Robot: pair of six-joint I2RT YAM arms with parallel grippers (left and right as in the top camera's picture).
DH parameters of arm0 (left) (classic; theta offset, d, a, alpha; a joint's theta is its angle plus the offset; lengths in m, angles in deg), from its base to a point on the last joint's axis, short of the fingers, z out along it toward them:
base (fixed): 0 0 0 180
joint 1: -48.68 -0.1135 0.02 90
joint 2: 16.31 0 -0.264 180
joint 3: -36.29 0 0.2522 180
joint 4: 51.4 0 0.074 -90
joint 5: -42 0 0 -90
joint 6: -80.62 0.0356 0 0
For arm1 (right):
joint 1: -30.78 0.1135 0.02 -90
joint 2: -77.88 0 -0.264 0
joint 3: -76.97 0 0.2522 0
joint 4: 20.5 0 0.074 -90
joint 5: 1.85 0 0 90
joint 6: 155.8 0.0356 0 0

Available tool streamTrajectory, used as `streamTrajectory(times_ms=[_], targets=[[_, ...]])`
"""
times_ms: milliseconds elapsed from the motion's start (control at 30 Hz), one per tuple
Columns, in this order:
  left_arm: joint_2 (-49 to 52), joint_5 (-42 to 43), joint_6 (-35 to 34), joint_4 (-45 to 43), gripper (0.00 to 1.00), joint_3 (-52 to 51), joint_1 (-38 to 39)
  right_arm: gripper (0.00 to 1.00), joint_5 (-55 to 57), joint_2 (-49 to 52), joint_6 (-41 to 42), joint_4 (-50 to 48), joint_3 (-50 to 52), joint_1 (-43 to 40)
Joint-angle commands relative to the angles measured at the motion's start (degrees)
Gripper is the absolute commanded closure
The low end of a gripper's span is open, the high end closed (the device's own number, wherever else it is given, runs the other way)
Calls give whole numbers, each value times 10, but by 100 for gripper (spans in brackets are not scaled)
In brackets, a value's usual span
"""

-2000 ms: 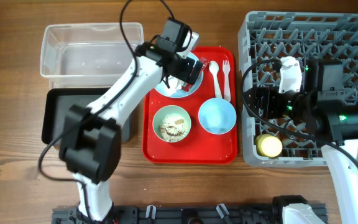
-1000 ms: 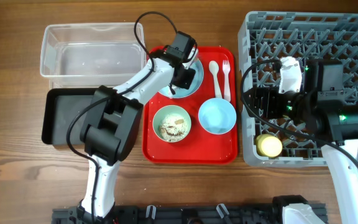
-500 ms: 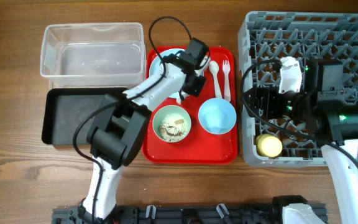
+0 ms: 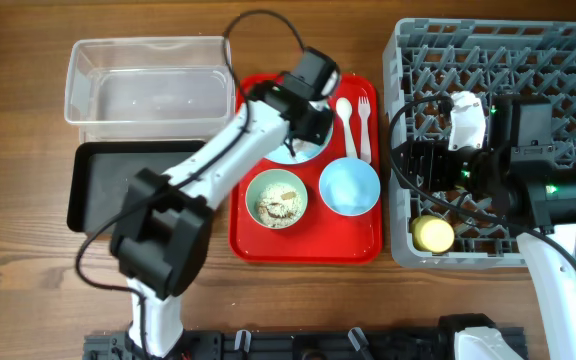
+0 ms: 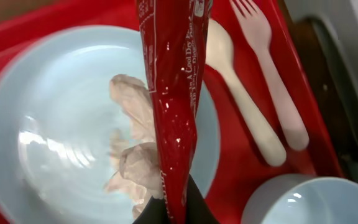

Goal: Sort waste into correct bins and load items into the dishwasher rack
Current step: 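Carry the tissue and red wrapper left and drop into clear bin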

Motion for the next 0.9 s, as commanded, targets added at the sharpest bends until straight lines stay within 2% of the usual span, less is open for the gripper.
streamTrajectory(times_ms=[0,200,533,867], targets=[[-44,3,-41,-2,96,-1,-48,0,-14,2,-8,0,-11,3],[-75,3,-46,-7,96,-1,-110,1,-14,2,-8,0,-11,3],[-153,22,-102,-60,96,-1,-212,0,-14,2,-7,-4,-11,3],[-78,-17,-191,27,96,-1,-318,0,-14,2,-6,-3,-11,3]])
